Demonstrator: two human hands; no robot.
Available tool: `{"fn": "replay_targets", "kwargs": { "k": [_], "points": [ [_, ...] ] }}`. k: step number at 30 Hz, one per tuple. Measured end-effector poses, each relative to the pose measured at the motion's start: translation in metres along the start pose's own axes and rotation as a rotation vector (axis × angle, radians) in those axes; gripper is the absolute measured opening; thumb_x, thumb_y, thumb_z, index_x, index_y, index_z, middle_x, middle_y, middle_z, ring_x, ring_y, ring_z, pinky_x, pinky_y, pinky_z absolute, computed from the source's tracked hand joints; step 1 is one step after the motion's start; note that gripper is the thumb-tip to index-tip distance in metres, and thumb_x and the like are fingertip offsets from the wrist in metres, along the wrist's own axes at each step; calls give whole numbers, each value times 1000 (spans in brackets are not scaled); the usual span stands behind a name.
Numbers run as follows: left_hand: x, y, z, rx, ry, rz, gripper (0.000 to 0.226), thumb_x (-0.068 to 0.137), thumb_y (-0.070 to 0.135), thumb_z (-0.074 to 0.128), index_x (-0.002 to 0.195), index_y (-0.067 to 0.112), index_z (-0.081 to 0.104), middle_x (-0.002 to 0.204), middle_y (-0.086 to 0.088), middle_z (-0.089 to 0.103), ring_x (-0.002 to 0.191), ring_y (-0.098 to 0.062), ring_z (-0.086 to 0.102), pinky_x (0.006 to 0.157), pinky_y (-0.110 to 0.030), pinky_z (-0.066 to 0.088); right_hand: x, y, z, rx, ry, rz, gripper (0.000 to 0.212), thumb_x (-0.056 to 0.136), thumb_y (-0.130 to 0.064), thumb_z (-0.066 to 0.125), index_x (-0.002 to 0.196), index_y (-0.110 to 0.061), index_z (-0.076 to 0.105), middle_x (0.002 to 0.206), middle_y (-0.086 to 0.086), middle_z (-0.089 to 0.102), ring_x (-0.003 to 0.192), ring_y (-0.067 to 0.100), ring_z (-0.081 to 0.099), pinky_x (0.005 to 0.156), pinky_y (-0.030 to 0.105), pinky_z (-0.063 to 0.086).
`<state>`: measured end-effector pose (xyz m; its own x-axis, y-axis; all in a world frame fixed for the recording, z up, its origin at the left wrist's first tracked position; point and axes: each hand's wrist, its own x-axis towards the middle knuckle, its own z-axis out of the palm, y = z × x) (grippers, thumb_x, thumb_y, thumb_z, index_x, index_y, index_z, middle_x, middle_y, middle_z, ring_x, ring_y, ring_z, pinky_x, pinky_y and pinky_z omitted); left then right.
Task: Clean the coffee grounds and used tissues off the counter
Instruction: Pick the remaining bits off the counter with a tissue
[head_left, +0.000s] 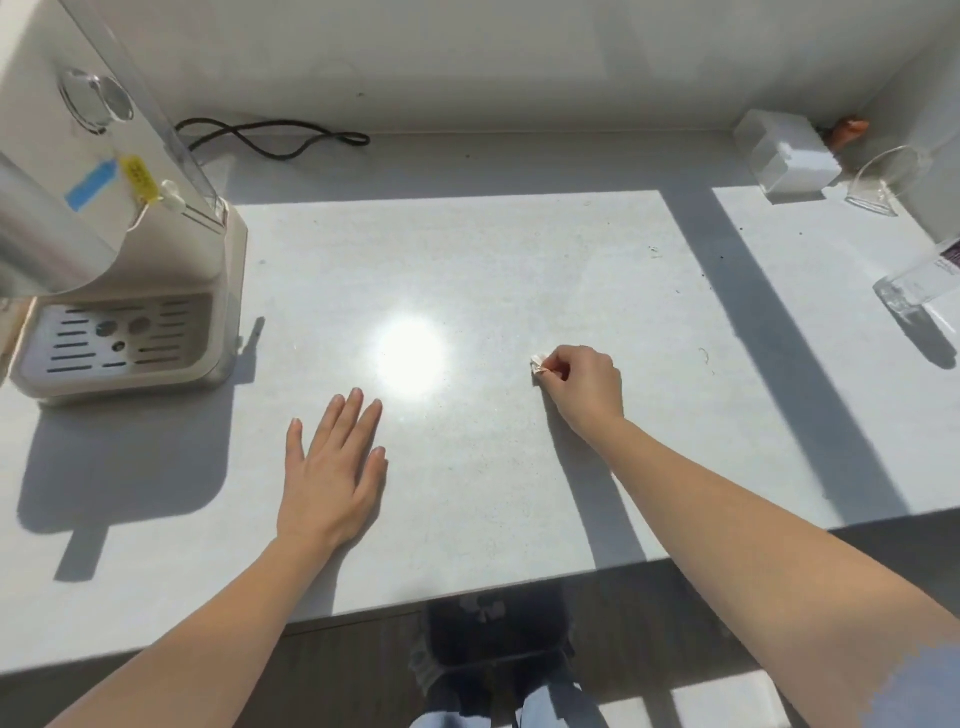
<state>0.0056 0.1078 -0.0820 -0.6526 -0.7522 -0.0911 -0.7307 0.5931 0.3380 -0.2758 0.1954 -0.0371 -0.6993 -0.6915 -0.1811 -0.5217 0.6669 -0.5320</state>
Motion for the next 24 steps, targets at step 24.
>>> {"fn": "replay_targets", "kwargs": {
  "k": [24],
  "points": [
    [-40,-3,4,-85,173,-112,44,98,21,39,141,16,42,154,-6,33,145,-22,23,118,-48,14,-149,115,-47,-9,70,125,28,86,-43,63,62,-29,60,63,-13,64,66,6,60,55,23,39]
  ]
}}
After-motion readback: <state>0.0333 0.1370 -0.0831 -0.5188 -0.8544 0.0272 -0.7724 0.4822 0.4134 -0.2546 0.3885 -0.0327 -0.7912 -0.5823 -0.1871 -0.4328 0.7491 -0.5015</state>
